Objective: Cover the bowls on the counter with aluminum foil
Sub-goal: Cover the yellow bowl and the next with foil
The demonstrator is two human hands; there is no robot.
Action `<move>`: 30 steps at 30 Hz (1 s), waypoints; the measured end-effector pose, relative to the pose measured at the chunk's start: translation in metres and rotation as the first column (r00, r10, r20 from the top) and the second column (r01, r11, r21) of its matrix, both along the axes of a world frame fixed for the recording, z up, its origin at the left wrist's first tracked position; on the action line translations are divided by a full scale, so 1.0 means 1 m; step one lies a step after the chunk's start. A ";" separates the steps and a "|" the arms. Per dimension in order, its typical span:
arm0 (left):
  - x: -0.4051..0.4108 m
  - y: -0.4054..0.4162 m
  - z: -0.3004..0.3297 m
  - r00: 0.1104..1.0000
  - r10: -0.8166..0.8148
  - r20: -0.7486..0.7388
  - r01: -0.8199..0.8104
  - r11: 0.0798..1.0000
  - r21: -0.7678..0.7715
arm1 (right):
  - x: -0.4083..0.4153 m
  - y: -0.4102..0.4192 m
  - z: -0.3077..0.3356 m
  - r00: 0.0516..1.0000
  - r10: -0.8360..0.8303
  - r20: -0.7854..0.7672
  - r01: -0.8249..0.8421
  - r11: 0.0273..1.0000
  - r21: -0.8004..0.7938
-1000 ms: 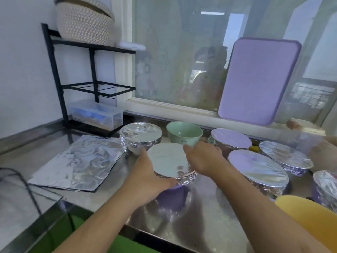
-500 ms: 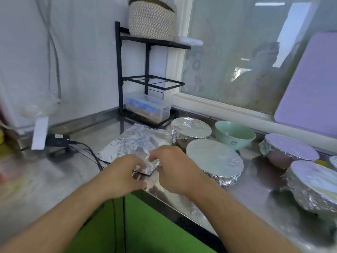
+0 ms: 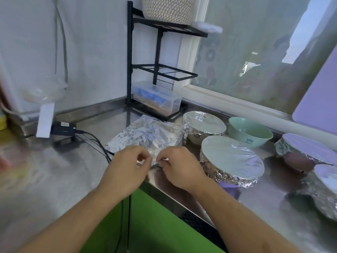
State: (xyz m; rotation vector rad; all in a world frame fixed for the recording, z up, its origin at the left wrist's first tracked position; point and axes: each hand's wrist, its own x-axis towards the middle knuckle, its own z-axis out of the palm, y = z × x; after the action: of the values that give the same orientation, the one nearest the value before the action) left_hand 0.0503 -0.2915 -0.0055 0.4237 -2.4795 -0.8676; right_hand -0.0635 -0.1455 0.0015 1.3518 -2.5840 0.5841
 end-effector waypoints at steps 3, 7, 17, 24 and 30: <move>0.011 0.008 0.010 0.989 0.138 -0.048 -0.102 0.890 0.445 | 0.001 -0.006 0.001 1.000 -0.006 -0.012 0.005 0.992 -0.125; 0.024 0.015 0.021 0.995 0.085 0.051 -0.087 0.504 0.859 | 0.004 -0.008 0.009 1.000 0.022 0.011 -0.017 0.948 -0.318; 0.040 0.020 0.028 0.988 0.153 -0.014 0.006 0.053 0.999 | 0.053 0.019 0.021 0.987 0.126 0.098 -0.082 0.928 -0.364; 0.072 0.014 0.043 0.941 0.335 0.045 -0.323 0.853 0.409 | 0.065 0.043 0.020 0.974 0.129 0.187 -0.066 0.948 -0.310; 0.062 -0.022 0.030 0.798 0.363 0.481 -0.268 0.929 -0.256 | 0.072 0.057 0.015 0.974 0.090 0.206 -0.048 0.979 -0.199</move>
State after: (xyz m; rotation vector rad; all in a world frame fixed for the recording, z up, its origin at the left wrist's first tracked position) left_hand 0.1127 -0.3133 0.0245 1.1043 -2.8100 -0.4217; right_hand 0.0084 -0.0883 0.0161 1.3872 -2.5658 1.0166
